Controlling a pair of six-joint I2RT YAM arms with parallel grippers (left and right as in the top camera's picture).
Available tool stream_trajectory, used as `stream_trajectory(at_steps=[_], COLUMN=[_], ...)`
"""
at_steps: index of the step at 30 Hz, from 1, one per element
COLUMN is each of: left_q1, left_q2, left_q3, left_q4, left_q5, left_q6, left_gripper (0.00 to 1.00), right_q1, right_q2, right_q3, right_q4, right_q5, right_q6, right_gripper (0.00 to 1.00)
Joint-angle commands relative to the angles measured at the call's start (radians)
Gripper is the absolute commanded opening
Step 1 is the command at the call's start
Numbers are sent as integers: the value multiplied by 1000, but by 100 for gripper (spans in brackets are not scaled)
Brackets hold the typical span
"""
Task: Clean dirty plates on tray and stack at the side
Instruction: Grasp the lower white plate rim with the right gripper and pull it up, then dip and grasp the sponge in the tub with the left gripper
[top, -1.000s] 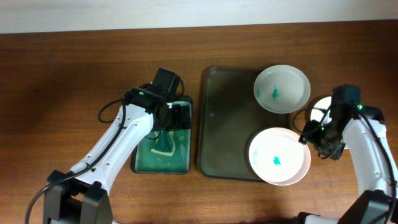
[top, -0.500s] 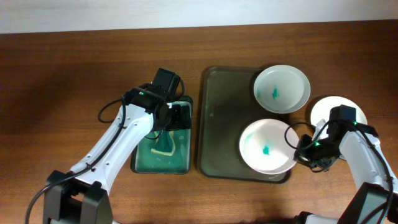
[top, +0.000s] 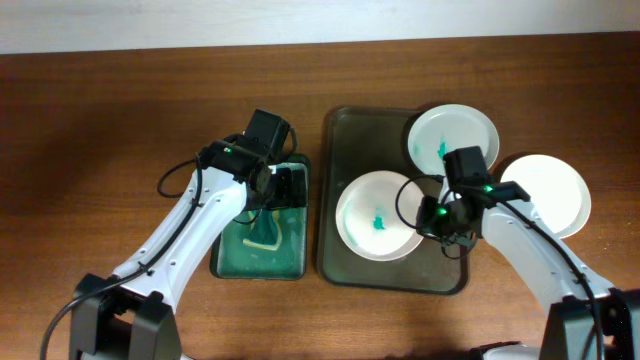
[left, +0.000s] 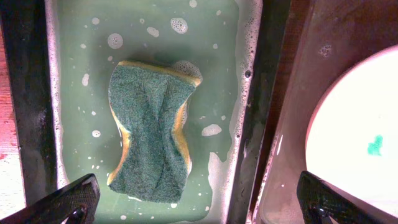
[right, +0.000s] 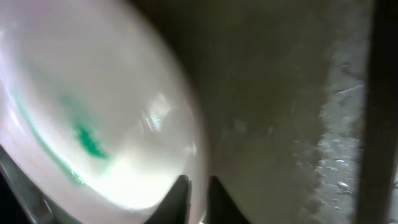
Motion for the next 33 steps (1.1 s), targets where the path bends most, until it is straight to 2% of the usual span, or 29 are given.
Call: stream_trajectory(at_steps=[1,6,10,12,17,19,20,21,26,27,28,29,32,33], left_q1=[6,6,6,6,6,6,6,8,31,34,34,34,34,34], left_q2=[-11,-9,26,66,203,251,275,284,264,257,251,246,243,243], left_q3=[11,8,-48,-90,-127,-127,-127,-126,-19,11,41,63,89,88], left_q4=[-1,12,35,58,221,237,241,243,137,108,75,47,-38,-63], left_q5=[8,-12,-46,-54,-140,-136,-137,-137,-132,-132,-132,-126,-82,-68], left_q6=[8,28,34,34,39,39,39,39,39,40,40,47,76,76], left_gripper=[99,98,85,84,69,48,20,0,0,4,24,39,66,67], right_q1=[15,11,11,11,11,11,11,11,11,11,11,11,11,11], right_q2=[5,-23,-24,-24,-24,-24,-24,-24,-24,-24,-24,-24,-24,-24], right_q3=[38,217,302,301,301,301,301,301,301,301,301,301,301,301], right_q4=[-5,-174,-247,-251,-258,-269,-278,-283,-287,-287,-287,-286,-287,-286], right_q5=[27,27,29,27,27,27,27,27,27,27,27,27,27,27], right_q6=[20,-184,-191,-191,-191,-191,-191,-191,-191,-191,-191,-191,-191,-191], right_gripper=[38,39,40,41,41,41,41,41,41,41,41,41,41,41])
